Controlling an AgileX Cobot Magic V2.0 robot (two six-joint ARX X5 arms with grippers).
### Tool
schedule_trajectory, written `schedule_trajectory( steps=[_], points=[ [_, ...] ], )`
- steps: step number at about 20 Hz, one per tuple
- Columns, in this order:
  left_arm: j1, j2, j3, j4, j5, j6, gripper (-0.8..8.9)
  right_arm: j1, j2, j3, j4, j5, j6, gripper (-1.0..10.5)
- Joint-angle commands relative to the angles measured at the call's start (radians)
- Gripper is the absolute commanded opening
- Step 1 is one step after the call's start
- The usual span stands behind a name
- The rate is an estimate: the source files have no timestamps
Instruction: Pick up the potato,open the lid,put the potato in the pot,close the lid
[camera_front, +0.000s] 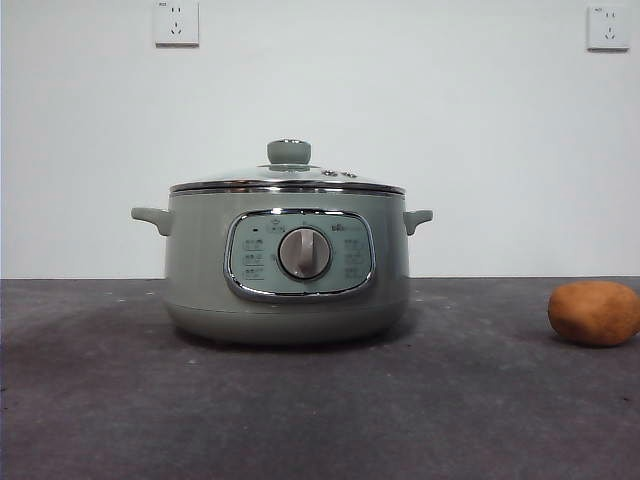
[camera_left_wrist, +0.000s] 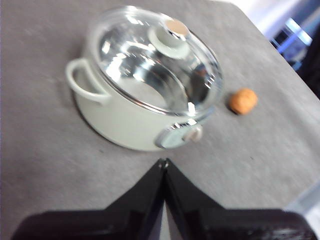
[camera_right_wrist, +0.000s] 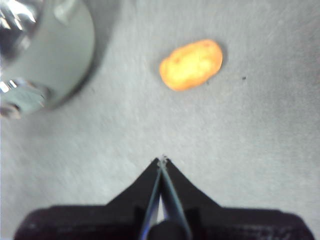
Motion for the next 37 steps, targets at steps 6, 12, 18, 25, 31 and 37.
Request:
schedule_trajectory(
  steps=[6, 12, 18, 25, 31, 37],
  points=[
    [0.001, 0.048, 0.016, -0.036, 0.037, 0.053, -0.05, 0.003, 0.314, 0.177, -0.105, -0.002, -0.074, 0.2],
    [0.000, 0.056, 0.016, -0.037, 0.037, 0.064, -0.05, 0.044, 0.504, 0.283, -0.116, 0.007, -0.124, 2.6],
    [0.000, 0.102, 0.025, 0.035, 0.036, 0.051, -0.06, 0.082, 0.565, 0.306, -0.071, 0.007, -0.085, 2.6],
    [-0.001, 0.213, 0.058, 0.030, 0.037, 0.042, -0.06, 0.081, 0.597, 0.309, 0.016, 0.017, 0.244, 7.0],
    [-0.014, 0.216, 0.058, -0.010, 0.037, 0.046, -0.05, 0.081, 0.715, 0.309, 0.078, 0.012, 0.638, 7.0],
    [-0.061, 0.216, 0.058, -0.040, 0.037, 0.060, -0.05, 0.081, 0.822, 0.309, 0.168, 0.053, 0.882, 6.9]
  ],
)
